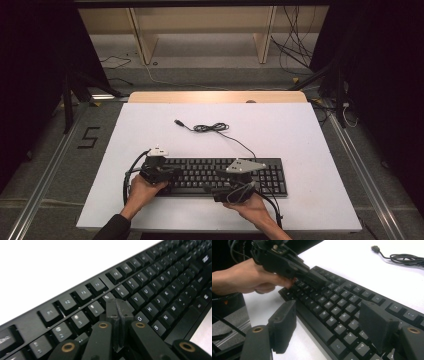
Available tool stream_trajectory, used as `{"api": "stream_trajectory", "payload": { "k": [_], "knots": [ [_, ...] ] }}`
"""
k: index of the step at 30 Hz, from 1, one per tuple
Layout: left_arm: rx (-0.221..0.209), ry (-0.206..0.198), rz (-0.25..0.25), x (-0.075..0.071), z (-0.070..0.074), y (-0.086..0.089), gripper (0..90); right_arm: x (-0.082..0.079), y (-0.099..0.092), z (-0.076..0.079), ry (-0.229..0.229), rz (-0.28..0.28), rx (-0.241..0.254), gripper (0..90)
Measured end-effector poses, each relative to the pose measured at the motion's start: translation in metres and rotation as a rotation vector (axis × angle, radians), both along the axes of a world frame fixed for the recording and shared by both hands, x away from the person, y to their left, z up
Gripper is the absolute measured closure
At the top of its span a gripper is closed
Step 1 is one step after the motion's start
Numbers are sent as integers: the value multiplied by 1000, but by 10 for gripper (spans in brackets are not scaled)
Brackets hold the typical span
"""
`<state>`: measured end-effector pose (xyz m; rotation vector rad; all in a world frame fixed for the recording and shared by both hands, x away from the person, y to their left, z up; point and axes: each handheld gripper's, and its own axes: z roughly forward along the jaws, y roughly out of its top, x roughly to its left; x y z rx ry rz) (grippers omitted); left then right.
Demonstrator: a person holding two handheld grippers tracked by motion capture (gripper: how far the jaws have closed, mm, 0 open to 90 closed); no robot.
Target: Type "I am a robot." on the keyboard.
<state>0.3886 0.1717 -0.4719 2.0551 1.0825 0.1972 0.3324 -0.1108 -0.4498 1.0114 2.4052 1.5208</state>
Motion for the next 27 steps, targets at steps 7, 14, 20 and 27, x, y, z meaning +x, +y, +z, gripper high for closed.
{"api": "stream_trajectory", "payload": {
  "k": [7,14,20,27],
  "knots": [
    [-74,-17,14,-4,9,11,836,2,-1,-1,2,-7,-3,314],
    [-115,-27,24,-10,12,18,732,5,0,-2,3,-16,-3,314],
    [-162,-16,28,-15,12,24,607,10,1,-4,3,-22,-12,314],
    [-203,-26,30,-21,15,27,453,19,3,-5,10,-34,-28,320]
  ]
}}
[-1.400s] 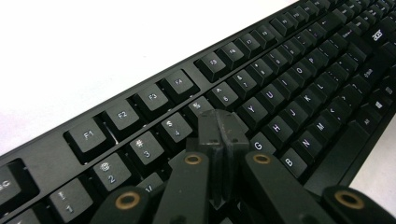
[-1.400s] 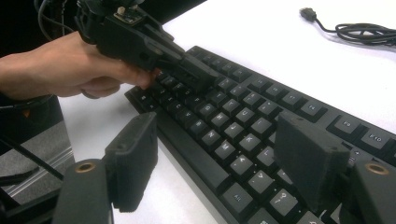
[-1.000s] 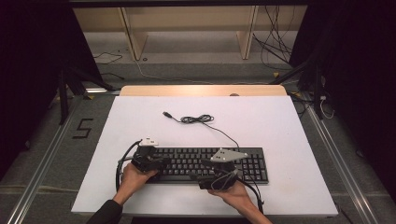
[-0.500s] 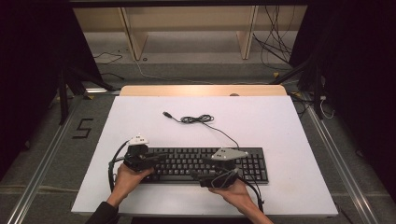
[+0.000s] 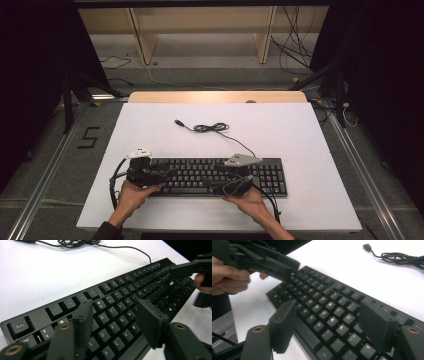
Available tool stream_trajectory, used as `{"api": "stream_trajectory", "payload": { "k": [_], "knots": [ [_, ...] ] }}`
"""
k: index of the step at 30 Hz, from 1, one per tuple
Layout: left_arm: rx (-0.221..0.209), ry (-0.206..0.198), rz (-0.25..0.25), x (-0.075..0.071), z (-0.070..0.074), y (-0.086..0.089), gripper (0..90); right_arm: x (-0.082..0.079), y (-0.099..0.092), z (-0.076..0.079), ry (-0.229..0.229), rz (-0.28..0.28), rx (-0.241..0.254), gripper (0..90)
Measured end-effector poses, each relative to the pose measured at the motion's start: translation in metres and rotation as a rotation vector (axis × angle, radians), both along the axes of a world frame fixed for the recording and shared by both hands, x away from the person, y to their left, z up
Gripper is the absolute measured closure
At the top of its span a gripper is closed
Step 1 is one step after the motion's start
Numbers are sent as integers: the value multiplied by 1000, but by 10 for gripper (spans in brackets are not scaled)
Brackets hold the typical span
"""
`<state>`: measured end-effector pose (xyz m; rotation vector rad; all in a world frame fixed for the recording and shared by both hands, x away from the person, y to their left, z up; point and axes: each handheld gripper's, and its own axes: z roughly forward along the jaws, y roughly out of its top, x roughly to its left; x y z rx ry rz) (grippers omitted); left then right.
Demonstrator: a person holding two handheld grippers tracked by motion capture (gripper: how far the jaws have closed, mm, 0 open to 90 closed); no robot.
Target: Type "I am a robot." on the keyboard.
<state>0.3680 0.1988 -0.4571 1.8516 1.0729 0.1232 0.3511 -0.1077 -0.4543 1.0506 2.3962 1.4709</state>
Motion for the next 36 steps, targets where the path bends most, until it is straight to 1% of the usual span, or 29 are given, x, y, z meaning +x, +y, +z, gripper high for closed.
{"api": "stream_trajectory", "payload": {
  "k": [2,8,12,20,25,28,33,36],
  "knots": [
    [-6,-4,6,-2,0,1,410,3,1,-1,1,-4,-5,327],
    [-29,-20,11,-6,1,7,345,10,1,-2,10,-18,-28,383],
    [-44,-29,21,-10,1,10,318,13,2,-3,19,-29,-52,473],
    [-46,-40,21,-17,0,13,292,19,4,-5,28,-36,-86,694],
    [-57,-62,31,-21,-1,15,267,23,5,-6,40,-44,-104,803],
    [-52,-77,31,-23,-1,17,264,25,7,-8,41,-51,-120,847],
    [-50,-81,33,-26,-2,18,262,28,8,-10,43,-65,-134,889],
    [-51,-81,30,-27,-2,17,262,30,10,-12,52,-70,-147,900]
  ]
}}
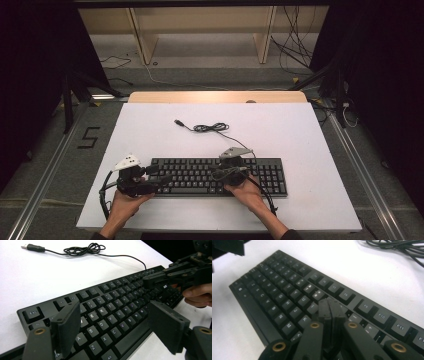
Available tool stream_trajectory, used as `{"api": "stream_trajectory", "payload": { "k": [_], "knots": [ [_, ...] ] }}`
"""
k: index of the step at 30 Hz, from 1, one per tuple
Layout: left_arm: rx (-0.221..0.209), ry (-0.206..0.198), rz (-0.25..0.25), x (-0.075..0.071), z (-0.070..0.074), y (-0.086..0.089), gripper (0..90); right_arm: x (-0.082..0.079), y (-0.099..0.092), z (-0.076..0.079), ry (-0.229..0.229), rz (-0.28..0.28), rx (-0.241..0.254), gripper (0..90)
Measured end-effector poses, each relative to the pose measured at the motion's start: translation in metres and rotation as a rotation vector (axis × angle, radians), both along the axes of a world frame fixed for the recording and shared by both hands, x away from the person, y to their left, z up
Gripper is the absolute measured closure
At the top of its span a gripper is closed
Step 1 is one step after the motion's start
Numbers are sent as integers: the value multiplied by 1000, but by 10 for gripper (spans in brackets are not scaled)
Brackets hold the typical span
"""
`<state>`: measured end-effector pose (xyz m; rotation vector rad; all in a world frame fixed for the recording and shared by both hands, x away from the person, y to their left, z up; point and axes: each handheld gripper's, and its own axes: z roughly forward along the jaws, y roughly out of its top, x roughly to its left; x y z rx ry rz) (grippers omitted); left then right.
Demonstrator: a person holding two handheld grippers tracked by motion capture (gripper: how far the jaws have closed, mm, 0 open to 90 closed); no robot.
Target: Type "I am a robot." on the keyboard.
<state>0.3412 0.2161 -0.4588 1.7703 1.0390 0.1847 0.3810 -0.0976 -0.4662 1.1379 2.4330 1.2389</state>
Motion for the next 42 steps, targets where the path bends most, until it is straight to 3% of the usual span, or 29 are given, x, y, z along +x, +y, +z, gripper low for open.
{"api": "stream_trajectory", "payload": {
  "k": [22,27,30,36,42],
  "knots": [
    [10,-14,-12,-4,-1,-1,263,7,16,-13,14,14,-75,900],
    [10,-18,-8,-4,-1,0,263,7,16,-13,17,7,-71,900],
    [6,-22,-3,-4,-1,1,263,7,14,-11,24,-9,-50,881],
    [-7,-29,4,-4,0,3,263,2,4,3,-8,-18,47,837],
    [-6,-35,5,-5,0,3,263,-7,0,8,-9,25,97,727]
  ]
}}
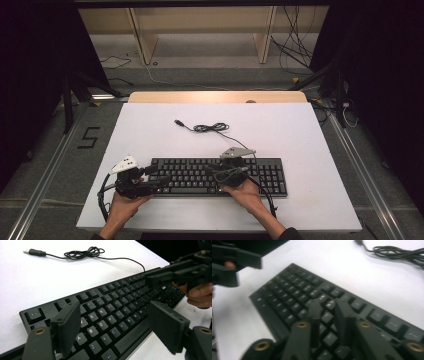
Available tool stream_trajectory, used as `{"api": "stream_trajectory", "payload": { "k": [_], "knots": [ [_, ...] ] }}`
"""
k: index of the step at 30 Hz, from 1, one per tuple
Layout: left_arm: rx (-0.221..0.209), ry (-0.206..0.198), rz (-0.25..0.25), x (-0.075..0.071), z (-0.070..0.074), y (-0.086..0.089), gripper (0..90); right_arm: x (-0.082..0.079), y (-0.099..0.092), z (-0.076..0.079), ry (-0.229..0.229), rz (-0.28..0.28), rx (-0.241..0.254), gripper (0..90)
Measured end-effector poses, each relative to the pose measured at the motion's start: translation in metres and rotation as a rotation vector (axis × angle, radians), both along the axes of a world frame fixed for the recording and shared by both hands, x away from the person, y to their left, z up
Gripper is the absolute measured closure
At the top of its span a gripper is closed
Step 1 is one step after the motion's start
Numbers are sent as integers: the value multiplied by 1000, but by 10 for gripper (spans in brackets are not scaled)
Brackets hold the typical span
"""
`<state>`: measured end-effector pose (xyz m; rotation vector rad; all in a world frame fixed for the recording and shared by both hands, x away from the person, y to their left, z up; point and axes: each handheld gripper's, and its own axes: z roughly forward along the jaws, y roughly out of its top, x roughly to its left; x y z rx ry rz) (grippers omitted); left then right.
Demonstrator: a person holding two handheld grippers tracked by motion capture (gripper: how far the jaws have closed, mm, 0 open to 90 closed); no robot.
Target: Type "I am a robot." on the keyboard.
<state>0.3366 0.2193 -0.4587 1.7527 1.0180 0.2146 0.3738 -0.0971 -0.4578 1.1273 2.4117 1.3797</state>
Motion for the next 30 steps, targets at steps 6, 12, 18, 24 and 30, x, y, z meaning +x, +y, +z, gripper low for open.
{"api": "stream_trajectory", "payload": {
  "k": [6,12,18,24,30],
  "knots": [
    [-3,-4,3,0,0,1,260,-6,4,2,-4,46,22,499],
    [-5,-9,4,-1,1,1,257,-8,10,2,-5,81,30,393],
    [-15,-20,10,-2,2,3,256,-11,18,2,-12,104,45,373],
    [-16,-18,12,-2,2,3,255,-12,27,2,-9,121,35,372],
    [-13,-13,12,-2,2,3,253,-11,32,0,-7,129,29,375]
  ]
}}
